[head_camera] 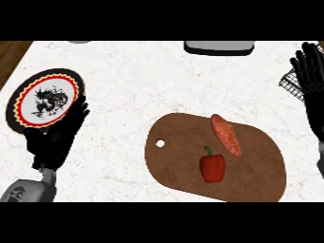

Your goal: Pick the bell pepper from the cutting board and place it in the tiered basket

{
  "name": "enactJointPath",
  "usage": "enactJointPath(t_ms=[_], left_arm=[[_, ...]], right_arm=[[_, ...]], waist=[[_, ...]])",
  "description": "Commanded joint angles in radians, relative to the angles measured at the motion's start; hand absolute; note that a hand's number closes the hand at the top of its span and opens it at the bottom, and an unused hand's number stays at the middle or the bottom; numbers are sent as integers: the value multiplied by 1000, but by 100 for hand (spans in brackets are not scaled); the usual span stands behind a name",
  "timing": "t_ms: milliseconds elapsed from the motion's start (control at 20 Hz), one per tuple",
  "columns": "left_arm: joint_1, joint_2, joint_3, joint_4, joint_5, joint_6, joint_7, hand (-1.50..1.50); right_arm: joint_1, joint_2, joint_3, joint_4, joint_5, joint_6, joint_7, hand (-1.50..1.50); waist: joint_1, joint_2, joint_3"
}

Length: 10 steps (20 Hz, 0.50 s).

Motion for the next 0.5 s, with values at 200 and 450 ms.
enactJointPath(t_ms=[200, 450], left_arm=[[-18, 137, 94, -9, -171, 135, -42, 0], [31, 139, 110, -6, -167, 154, -36, 0]], right_arm=[[150, 228, 50, -125, 47, -339, 139, 150], [403, 225, -54, 55, 155, -630, 200, -150]], waist=[[-67, 5, -3], [-145, 6, -9]])
